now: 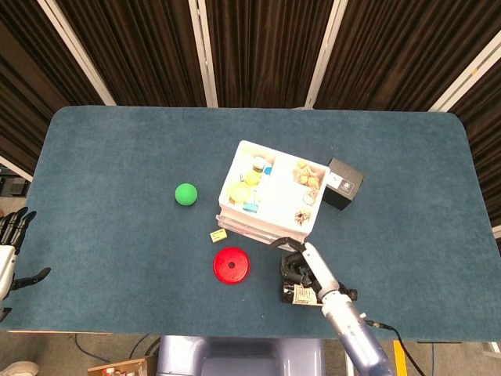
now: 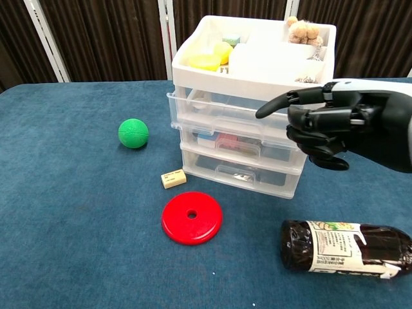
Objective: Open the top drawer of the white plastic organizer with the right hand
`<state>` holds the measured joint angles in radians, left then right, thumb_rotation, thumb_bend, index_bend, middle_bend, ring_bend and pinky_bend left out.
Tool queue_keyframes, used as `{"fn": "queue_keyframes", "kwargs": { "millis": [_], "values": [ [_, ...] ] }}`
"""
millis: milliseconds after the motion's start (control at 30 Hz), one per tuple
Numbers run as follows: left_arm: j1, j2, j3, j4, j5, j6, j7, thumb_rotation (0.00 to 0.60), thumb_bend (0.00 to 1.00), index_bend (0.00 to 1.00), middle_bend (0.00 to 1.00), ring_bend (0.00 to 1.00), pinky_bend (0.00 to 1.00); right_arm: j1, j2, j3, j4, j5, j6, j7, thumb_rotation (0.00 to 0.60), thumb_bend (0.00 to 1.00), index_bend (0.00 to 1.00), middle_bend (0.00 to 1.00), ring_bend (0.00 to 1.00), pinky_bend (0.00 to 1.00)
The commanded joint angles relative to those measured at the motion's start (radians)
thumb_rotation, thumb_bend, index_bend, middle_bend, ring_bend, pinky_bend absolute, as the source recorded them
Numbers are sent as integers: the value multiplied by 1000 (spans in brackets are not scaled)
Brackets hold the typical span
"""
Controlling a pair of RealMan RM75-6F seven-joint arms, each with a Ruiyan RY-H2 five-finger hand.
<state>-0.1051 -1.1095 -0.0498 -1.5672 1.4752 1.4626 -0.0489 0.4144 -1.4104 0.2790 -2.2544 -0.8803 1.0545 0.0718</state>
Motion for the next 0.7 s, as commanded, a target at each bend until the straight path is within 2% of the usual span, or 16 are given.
{"fn": "queue_keyframes", "kwargs": {
  "millis": [33, 133, 300, 433, 700],
  "values": [
    [0, 0, 0, -1, 0, 1, 0, 600, 36, 9, 0, 0, 55, -17, 46, -21, -28, -48, -40, 41, 600, 708, 377, 891, 829, 887],
    [1, 0, 1, -2, 3, 4, -2, 600, 36, 9, 0, 0, 55, -21, 62, -29, -34, -88, -45, 54, 600, 707, 358, 891, 829, 887],
    [1, 1, 0, -1, 0, 1, -5, 600, 36, 9, 0, 0, 55, -18, 62, -48, -15, -155, -31, 29, 600, 708, 246, 891, 829, 887],
    [1, 1, -1, -2, -2, -1, -5, 600, 36, 8, 0, 0, 55, -3, 45, -59, 51, -218, 13, -59, 600, 708, 227, 890, 829, 887],
    [0, 0, -2, -3, -5, -3, -1, 600, 37, 9, 0, 0, 55, 25, -4, -72, 165, -271, 95, -224, 600, 707, 216, 891, 828, 887]
  ]
}}
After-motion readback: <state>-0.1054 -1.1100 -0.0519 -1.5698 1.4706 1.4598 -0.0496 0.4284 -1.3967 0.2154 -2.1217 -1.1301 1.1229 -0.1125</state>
